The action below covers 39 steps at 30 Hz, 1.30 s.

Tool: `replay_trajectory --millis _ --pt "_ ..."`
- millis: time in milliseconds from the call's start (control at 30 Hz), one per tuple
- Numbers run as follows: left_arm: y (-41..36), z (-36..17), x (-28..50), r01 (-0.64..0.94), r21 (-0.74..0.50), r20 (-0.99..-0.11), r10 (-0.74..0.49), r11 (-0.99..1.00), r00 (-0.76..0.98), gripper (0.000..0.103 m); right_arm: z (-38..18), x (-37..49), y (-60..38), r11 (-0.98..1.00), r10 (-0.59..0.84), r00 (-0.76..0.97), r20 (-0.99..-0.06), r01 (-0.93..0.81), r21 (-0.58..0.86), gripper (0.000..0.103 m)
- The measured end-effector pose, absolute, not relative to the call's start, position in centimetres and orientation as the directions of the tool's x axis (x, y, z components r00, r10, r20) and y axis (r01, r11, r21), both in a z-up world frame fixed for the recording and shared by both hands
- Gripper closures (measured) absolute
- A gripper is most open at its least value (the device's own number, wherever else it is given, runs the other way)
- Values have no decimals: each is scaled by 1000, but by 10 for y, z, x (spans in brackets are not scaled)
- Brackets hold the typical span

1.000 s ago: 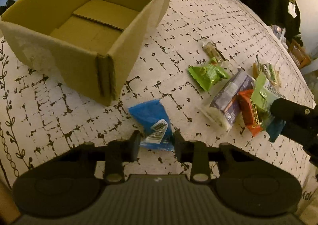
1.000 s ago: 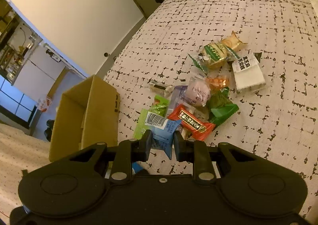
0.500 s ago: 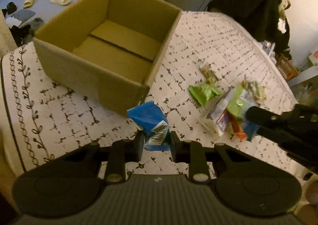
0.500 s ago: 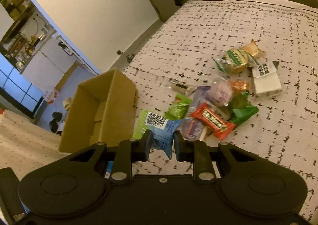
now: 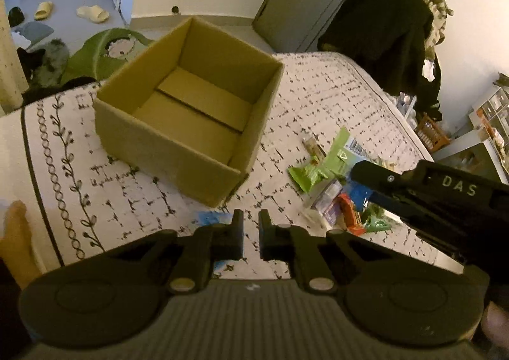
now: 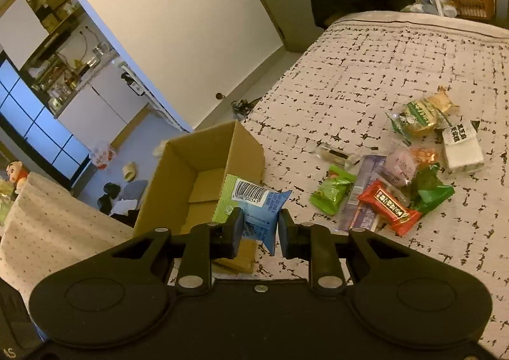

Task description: Organize snacks

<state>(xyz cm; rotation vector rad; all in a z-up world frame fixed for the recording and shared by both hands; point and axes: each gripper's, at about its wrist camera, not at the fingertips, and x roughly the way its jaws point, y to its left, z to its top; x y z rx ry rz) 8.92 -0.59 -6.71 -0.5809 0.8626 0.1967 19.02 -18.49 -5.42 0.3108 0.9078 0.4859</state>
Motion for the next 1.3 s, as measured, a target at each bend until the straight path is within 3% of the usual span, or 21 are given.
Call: replay_trajectory --millis 200,333,400,533,567,767,933,1300 --pt "14 -72 87 -411 -448 -763 -101 794 638 100 -58 191 -188 852 515 523 -679 -221 475 79" --pt "32 -79 86 -476 -430 -786 -58 767 616 93 -56 190 -186 838 531 532 -660 -214 502 80" --pt "40 -86 87 -501 -432 -802 -66 750 594 87 -56 191 -181 830 543 530 -651 -221 513 80" --pt "51 -93 84 -539 -418 -812 -35 731 582 57 -58 193 -165 815 569 515 -641 -245 526 79" --pt "52 -94 84 -544 -416 -813 -29 729 582 54 -59 193 -161 811 575 512 -639 -253 527 79" --pt "48 -112 92 -542 -442 -813 -63 714 579 53 -56 195 -141 766 636 492 -594 -314 561 79" --pt "38 -131 105 -552 -447 -830 -97 704 549 53 -57 196 -131 736 674 467 -573 -351 579 60" --pt "27 -161 122 -574 -435 -857 -123 694 501 58 -67 198 -143 811 584 453 -674 -283 513 60"
